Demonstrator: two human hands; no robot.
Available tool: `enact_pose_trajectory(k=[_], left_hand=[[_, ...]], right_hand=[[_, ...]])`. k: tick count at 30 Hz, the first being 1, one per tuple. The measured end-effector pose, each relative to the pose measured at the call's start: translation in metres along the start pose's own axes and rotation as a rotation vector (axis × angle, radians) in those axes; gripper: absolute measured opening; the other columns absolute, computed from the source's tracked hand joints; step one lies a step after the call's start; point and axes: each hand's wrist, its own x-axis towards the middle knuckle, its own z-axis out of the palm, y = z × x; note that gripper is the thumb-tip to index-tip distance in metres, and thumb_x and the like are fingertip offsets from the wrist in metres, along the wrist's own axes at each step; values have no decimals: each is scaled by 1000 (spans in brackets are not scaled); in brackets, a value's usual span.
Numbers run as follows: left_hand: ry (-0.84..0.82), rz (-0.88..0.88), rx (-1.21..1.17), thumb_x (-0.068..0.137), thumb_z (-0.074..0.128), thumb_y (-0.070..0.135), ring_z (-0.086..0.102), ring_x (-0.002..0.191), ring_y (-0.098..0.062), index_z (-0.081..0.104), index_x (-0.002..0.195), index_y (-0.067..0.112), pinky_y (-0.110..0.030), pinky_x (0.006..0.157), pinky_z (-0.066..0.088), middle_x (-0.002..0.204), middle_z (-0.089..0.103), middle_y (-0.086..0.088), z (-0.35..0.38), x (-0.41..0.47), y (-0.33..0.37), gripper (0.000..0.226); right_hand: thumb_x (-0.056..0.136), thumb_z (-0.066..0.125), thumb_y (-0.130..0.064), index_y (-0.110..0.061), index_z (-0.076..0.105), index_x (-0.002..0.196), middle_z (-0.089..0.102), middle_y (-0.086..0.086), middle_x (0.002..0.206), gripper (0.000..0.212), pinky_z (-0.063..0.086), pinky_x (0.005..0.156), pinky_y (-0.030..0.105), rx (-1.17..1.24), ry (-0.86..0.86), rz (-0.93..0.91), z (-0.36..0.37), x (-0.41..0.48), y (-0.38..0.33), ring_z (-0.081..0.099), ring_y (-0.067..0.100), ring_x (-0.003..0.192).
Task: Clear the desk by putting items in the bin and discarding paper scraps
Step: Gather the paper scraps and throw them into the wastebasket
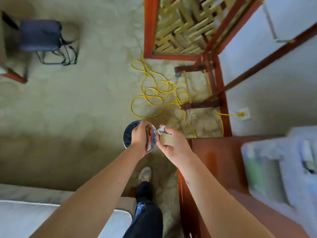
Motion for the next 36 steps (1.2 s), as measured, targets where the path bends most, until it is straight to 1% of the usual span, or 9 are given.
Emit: enact_pose_trajectory(k=[3, 9, 11, 13, 15, 18, 23, 29, 36], left_hand=[[55, -123, -103, 87, 50, 20, 42, 36, -12, 53, 68, 13, -15, 41, 34, 63, 48, -3, -18, 54, -1, 20], [154, -247, -85, 88, 59, 22, 62, 82, -22, 69, 77, 15, -34, 85, 50, 90, 68, -9, -45, 146, -37, 17], [191, -268, -72, 89, 60, 22, 63, 90, -26, 69, 80, 17, -36, 77, 55, 99, 68, -11, -51, 169, -49, 14], [237, -286, -74, 90, 61, 22, 63, 98, -29, 66, 93, 16, -33, 61, 55, 105, 64, -12, -55, 191, -60, 9], [259, -306, -99, 90, 61, 19, 63, 102, -31, 66, 101, 15, -34, 61, 57, 111, 63, -13, -60, 211, -70, 13], [235, -347, -132, 92, 59, 24, 62, 101, -30, 63, 115, 13, -40, 78, 57, 125, 60, -14, -66, 234, -80, 26], [185, -437, -94, 101, 41, 42, 35, 139, -29, 40, 144, 20, -55, 108, 31, 150, 40, -4, -67, 237, -82, 49], [128, -387, -50, 99, 40, 45, 45, 131, -27, 51, 135, 22, -48, 108, 38, 143, 48, -2, -59, 199, -69, 43], [123, -247, 4, 94, 54, 22, 65, 94, -17, 65, 101, 16, -33, 80, 55, 104, 67, -2, -45, 109, -58, 15]], right_hand=[[95, 50, -12, -10, 61, 93, 60, 9, 81, 10, 49, 56, 24, -113, 75, 36, 11, 53, 6, 59, 17, 64], [96, 53, -12, 1, 56, 125, 61, 17, 97, 32, 54, 61, 34, -131, 200, 127, 1, 165, 29, 63, 24, 74], [96, 53, -10, 2, 54, 125, 62, 20, 107, 32, 57, 59, 37, -96, 253, 150, -3, 196, 38, 64, 27, 81], [94, 56, -10, 1, 56, 123, 63, 21, 117, 32, 60, 71, 39, -112, 299, 163, -9, 225, 48, 66, 31, 97], [93, 56, -10, -2, 56, 126, 60, 20, 128, 34, 56, 87, 39, -173, 288, 206, -14, 249, 58, 61, 32, 113], [99, 52, -27, -14, 47, 138, 45, 11, 145, 42, 43, 101, 43, -272, 319, 218, -14, 268, 69, 46, 27, 131], [103, 39, -35, -16, 37, 147, 33, 4, 156, 47, 27, 115, 48, -326, 298, 254, -15, 261, 71, 31, 23, 143], [105, 36, -22, -5, 45, 140, 50, 14, 143, 40, 41, 108, 45, -249, 260, 152, -12, 220, 69, 46, 26, 133], [102, 41, -14, -7, 53, 131, 54, 19, 138, 33, 47, 102, 42, -294, 277, 48, -1, 106, 64, 54, 32, 126]])
